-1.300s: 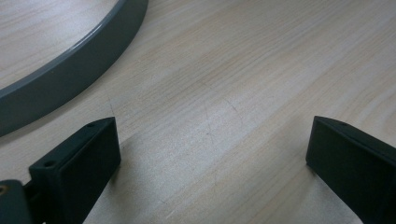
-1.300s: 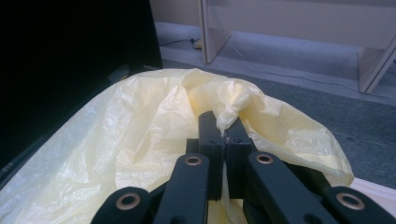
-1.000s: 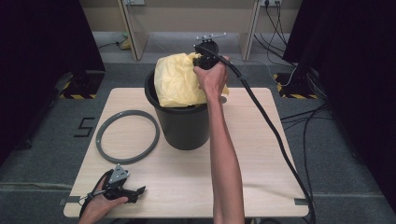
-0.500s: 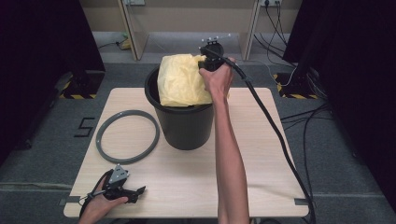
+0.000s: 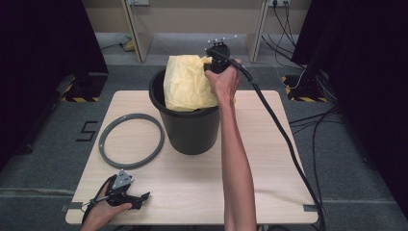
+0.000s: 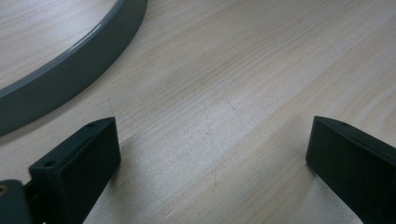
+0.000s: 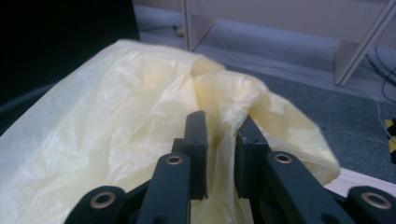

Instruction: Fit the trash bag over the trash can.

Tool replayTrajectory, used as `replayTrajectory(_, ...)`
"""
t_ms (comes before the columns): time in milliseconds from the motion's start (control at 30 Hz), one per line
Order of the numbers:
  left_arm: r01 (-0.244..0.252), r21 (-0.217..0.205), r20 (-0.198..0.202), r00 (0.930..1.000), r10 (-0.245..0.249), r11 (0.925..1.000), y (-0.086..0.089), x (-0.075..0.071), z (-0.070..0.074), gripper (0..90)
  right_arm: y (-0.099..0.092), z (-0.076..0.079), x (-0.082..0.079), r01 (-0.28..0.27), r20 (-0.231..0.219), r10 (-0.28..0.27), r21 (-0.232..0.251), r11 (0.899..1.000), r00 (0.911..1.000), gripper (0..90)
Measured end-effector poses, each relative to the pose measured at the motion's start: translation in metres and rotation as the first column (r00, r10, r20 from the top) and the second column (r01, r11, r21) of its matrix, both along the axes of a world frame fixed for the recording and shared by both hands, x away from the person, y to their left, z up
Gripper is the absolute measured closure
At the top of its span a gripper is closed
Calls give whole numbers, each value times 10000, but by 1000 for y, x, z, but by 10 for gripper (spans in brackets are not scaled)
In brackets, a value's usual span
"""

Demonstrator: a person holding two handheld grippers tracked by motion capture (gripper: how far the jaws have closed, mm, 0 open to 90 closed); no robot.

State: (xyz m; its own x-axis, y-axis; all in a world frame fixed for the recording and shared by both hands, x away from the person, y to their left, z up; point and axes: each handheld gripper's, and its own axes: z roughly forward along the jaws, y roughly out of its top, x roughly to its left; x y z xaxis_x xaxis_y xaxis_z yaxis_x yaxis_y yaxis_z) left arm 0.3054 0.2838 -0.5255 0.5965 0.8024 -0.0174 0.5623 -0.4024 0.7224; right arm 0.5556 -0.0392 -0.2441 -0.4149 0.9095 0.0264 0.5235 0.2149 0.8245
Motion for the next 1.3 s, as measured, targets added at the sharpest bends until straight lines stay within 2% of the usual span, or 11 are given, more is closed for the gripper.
replayTrajectory(67, -1, 0, -4, 10000, 1, 10000, 0, 0, 0, 19, 0, -1, -1, -97, -50, 96, -198, 9998, 9999, 733)
replayTrajectory(133, 0, -1, 0, 10000, 0, 10000, 0, 0, 0, 19, 0, -2, -2, -363, -395, 352, -272, 9990, 9986, 646)
replayTrajectory(200, 0, -2, 2, 10000, 0, 10000, 0, 0, 0, 19, -1, -2, -5, -513, -434, 495, -395, 9979, 9978, 615)
replayTrajectory(300, -1, -2, 3, 10000, 1, 10000, 0, 0, 0, 19, -5, -2, -11, -942, -760, 898, -575, 9939, 9931, 571)
replayTrajectory(400, 1, -2, 2, 10000, -1, 10000, 0, 0, 0, 19, -7, -3, -17, -1227, -757, 1148, -1109, 9862, 9905, 597)
replayTrajectory(567, 0, 0, 1, 10000, 0, 10000, 0, 0, 0, 19, -7, -2, -25, -1574, -618, 1507, -1238, 9797, 9866, 662)
replayTrajectory(733, -5, -3, 8, 10000, 5, 10000, 0, 0, 0, 20, -7, -11, -25, -1571, -552, 1493, -1842, 9702, 9872, 689)
replayTrajectory(867, -2, -1, 7, 10000, 2, 10000, 0, 0, 0, 19, -9, -17, -23, -1590, -728, 1485, -1717, 9722, 9862, 658)
replayTrajectory(1000, 1, -1, 4, 10000, -1, 10000, 0, 0, 0, 20, -12, -17, -26, -1696, -892, 1573, -1524, 9737, 9835, 568)
replayTrajectory(1200, -2, -1, 6, 10000, 2, 10000, 0, 0, 0, 20, -21, -9, -32, -1179, -646, 1108, -1198, 9858, 9917, 462)
replayTrajectory(1300, -2, -1, 7, 10000, 2, 10000, 0, 0, 0, 20, -28, -2, -33, -880, -421, 849, -781, 9931, 9955, 426)
